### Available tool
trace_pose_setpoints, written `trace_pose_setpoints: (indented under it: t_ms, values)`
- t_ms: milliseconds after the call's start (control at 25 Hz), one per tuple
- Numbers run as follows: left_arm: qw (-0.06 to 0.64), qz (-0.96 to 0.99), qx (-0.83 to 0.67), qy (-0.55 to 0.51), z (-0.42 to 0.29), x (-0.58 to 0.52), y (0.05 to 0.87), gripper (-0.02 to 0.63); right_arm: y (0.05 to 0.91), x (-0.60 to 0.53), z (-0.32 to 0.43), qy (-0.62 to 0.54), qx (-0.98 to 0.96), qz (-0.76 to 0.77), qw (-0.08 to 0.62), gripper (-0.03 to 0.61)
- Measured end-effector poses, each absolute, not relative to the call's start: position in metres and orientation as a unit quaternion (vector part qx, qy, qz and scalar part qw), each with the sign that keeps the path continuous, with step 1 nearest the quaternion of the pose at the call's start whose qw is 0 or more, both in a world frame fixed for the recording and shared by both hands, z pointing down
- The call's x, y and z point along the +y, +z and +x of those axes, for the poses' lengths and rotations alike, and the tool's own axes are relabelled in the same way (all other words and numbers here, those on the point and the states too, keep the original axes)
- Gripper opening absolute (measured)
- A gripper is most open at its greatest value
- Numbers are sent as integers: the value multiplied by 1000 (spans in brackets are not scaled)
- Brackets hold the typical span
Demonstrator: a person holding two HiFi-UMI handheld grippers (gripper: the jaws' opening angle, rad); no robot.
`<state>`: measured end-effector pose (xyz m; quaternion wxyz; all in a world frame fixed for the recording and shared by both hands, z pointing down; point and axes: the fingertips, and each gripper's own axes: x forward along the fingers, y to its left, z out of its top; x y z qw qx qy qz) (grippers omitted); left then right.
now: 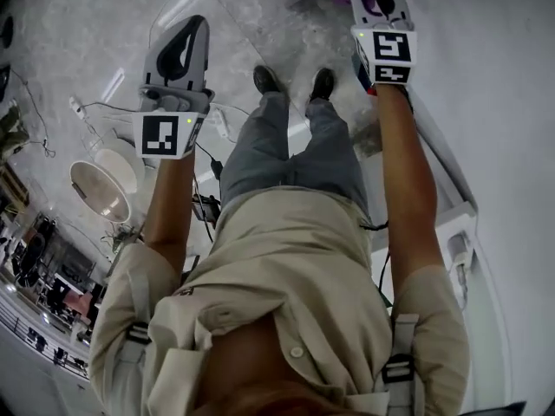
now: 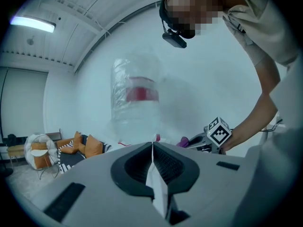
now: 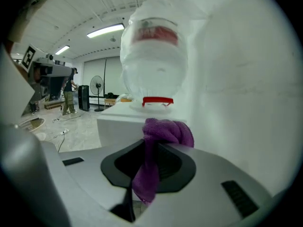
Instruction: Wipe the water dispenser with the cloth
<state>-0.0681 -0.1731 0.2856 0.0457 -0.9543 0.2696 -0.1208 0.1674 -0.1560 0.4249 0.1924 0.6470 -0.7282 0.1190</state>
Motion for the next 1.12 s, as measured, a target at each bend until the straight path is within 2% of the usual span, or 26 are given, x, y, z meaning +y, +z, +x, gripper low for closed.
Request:
trace_pose_setpoints:
  t_ms: [120, 240, 560, 880, 1120]
  values:
    - [73, -950, 264, -148, -82, -163, 264, 22, 379, -139, 164, 97, -736, 644, 182, 74]
    - [71, -947, 268, -164, -94, -156, 243, 23, 326, -121, 161, 79, -739, 647, 172, 74]
    - [69, -931, 330, -140, -152, -134, 163, 22, 182, -85, 122, 42, -780, 613, 121, 72]
    - [87, -916, 375, -113, -205, -106, 108, 23, 102, -59, 71, 48, -817, 566, 102, 65]
    - [87, -911, 393, -89, -214, -82, 77, 23, 47, -33, 47, 15, -839, 536, 89, 66]
